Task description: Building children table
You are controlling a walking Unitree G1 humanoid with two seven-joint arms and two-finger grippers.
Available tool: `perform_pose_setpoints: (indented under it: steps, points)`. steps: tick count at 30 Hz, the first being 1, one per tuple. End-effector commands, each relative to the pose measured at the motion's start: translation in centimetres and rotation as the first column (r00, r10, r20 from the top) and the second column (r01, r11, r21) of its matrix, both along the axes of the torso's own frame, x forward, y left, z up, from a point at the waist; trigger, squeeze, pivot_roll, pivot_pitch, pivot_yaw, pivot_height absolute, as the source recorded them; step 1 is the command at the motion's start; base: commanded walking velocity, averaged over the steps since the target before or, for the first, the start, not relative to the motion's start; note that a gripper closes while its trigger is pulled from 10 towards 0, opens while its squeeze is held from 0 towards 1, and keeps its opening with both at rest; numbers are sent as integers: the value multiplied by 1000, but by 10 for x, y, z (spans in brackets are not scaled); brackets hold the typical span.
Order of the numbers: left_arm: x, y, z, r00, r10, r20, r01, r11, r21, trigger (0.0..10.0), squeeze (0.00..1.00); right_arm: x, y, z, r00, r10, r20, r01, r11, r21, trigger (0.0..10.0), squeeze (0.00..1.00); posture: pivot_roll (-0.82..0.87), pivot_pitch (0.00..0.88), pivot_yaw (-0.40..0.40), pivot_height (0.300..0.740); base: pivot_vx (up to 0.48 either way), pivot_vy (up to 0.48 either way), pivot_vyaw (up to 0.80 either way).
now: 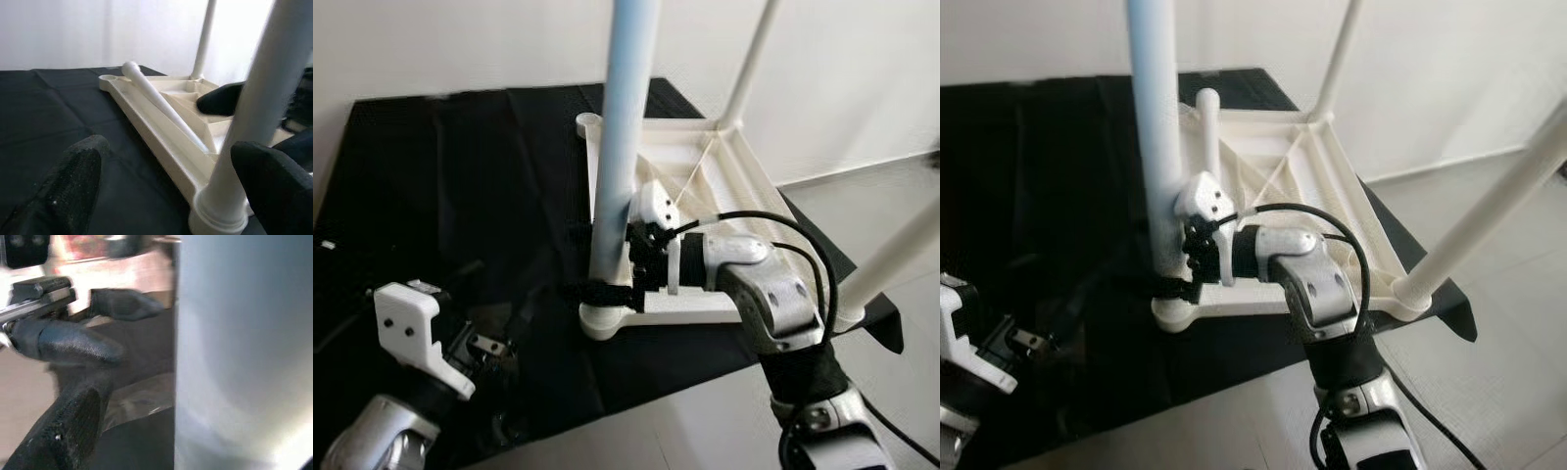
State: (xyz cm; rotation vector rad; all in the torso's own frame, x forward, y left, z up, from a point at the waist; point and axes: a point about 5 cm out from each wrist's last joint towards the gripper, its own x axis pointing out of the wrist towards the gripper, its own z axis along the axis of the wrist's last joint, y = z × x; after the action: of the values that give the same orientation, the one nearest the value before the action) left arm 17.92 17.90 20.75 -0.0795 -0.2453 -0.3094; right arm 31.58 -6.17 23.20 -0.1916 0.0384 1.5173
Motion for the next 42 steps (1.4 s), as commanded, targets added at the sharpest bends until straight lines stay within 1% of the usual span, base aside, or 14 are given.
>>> perform_pose_setpoints:
  steps: [1, 8, 9, 10, 11, 19, 30, 32, 33, 34, 35, 37, 38, 42]
  points:
    - [-3, -1, 1, 1000, 2, -1, -2, 1000, 2, 10000, 0, 1, 2, -3, 999, 38, -1, -38, 999, -10, 10000, 0, -41, 138, -99, 740, 0, 0, 0]
    - [-6, -1, 2, 1000, 0, -5, 0, 1000, 0, 10000, 0, 19, 0, 7, 996, 84, -34, -82, 996, 42, 10000, 0, -23, 156, -99, 740, 0, 0, 0]
    - [-8, -2, 2, 1000, 0, -8, 0, 1000, 0, 10000, 0, 22, -2, 9, 991, 125, -56, -122, 991, 59, 2706, 0, -19, 161, -100, 740, 0, 0, 0]
    - [-8, -2, 2, 1000, 0, -8, 0, 1000, 0, 10000, 0, 22, -2, 9, 991, 125, -56, -122, 991, 59, 2706, 0, -19, 161, -100, 740, 0, 0, 0]
    - [-9, -2, 3, 1000, 0, -10, 0, 1000, 0, 10000, 0, 24, -4, 10, 984, 162, -73, -157, 985, 66, 0, 0, -18, 164, -100, 740, 0, 0, 0]
    - [-10, -3, 3, 1000, 3, -14, -3, 1000, 0, 10000, 0, 27, -11, 13, 957, 276, -93, -270, 960, 72, 0, 0, -17, 163, -100, 740, 0, 0, 0]
    - [-8, -4, 3, 1000, 5, -13, -5, 1000, -2, 10000, 0, 31, -19, 9, 980, 193, -46, -188, 977, 99, 0, 0, -28, 159, -108, 740, 0, 0, 0]
    - [-7, -2, 3, 1000, 8, -8, -8, 1000, 1, 10000, 0, 18, 1, -11, 984, -174, -37, 178, 971, 160, 0, 0, -42, 153, -116, 740, 0, 0, 0]
    - [-5, -1, 3, 1000, 10, -6, -10, 1000, 3, 10000, 0, 12, 5, -27, 851, -524, -37, 523, 840, 145, 0, 0, -51, 151, -112, 740, 0, 0, 0]
    - [-3, 1, 3, 1000, 11, -5, -11, 1000, 5, 10000, 0, -10, 8, -39, 751, -660, -15, 656, 743, 129, 0, 0, -51, 150, -104, 740, 0, 0, 0]
    - [-3, 1, 3, 1000, 11, -5, -11, 1000, 5, 10000, 0, -10, 8, -39, 751, -660, -15, 656, 743, 129, 0, 0, -51, 150, -104, 740, 0, 0, 0]
    - [0, 2, 1, 1000, 10, -6, -10, 1000, 8, 10000, 0, -33, 18, -47, 706, -708, -22, 705, 698, 129, 0, 0, -67, 124, -90, 740, 0, 0, 0]
    - [0, 2, 0, 1000, 10, -7, -10, 1000, 8, 10000, 0, -36, 22, -48, 730, -683, -28, 680, 721, 133, 0, 0, -67, 124, -90, 740, 0, 0, 0]
    - [3, 2, -1, 1000, 5, -6, -5, 1000, 7, 10000, 0, -23, 20, -42, 717, -697, -24, 692, 706, 153, 0, 0, -67, 101, -104, 740, 0, 0, 0]
